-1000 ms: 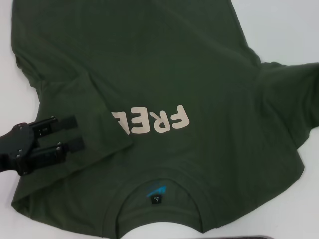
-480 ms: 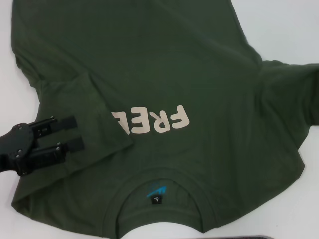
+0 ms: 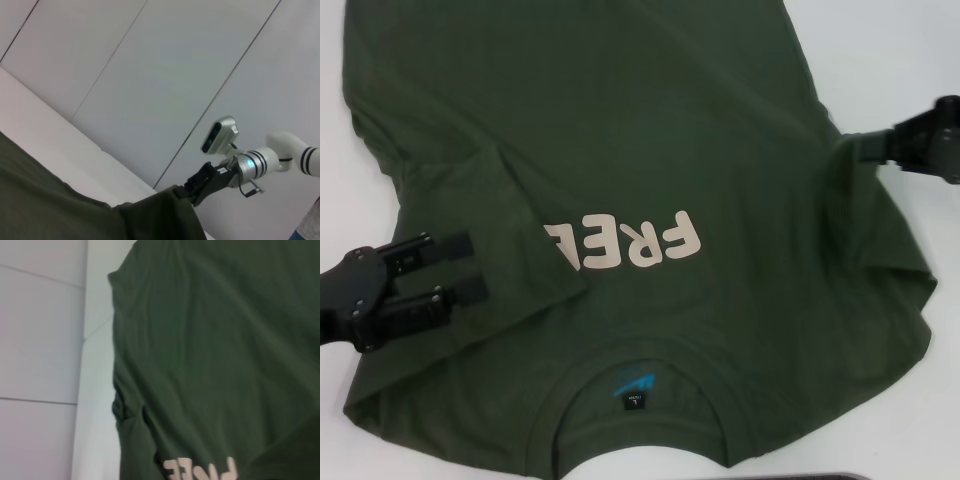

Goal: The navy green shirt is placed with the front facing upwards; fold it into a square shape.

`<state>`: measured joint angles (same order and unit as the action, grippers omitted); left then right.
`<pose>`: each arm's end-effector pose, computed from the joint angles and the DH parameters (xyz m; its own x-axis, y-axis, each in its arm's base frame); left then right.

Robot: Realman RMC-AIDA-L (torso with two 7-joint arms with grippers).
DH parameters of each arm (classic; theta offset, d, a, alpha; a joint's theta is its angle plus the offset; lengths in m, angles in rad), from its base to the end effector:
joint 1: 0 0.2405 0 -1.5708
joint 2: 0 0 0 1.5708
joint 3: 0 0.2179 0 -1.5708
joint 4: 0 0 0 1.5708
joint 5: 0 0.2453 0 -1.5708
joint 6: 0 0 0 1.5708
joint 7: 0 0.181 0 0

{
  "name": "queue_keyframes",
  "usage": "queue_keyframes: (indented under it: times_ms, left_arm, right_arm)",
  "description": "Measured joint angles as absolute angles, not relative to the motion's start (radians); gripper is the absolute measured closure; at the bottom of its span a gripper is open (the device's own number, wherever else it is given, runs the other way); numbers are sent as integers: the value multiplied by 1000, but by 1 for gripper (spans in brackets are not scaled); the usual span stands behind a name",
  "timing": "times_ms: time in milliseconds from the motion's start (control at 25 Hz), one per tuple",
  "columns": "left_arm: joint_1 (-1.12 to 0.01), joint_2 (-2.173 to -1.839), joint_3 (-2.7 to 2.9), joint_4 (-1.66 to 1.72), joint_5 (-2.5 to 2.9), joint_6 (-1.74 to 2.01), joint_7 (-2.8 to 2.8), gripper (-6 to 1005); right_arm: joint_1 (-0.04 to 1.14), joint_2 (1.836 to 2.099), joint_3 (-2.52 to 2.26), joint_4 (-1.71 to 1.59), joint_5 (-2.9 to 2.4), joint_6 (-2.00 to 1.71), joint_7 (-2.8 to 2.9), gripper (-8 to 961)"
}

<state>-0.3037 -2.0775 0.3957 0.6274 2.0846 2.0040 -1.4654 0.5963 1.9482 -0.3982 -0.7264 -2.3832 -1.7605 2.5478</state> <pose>-0.2813 0.2403 0.0245 0.4972 0.5473 0.6733 0.6132 -0.7706 0.1736 0.2800 0.3467 0.0639 -0.0499 -0.9545 -0.2941 -0.9753 -0.0170 0.2204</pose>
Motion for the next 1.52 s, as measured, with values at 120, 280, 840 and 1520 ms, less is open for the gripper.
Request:
queue_keyframes:
  times_ms: [120,280,840,1520]
  left_arm:
    - [-303,-2077,396,627,2085,2001,-1464,209]
    - [-303,-2077,396,628,2083,1999,-1464,209]
    - [-308,-2076,396,629,2064,1998,-1463,209]
    - [-311,-2077,396,629,2060,1992,-1462,210]
  right_arm:
    - [630,1957,-405,-688,-2383,-1736,2538,921]
    - [665,1969,-425,-616,-2382,-1673,2519,920]
    - [694,1998,-449,-506,-2381,-1556,2479,917]
    - [697,2009,-453,-505,-2302,-1570,2479,535]
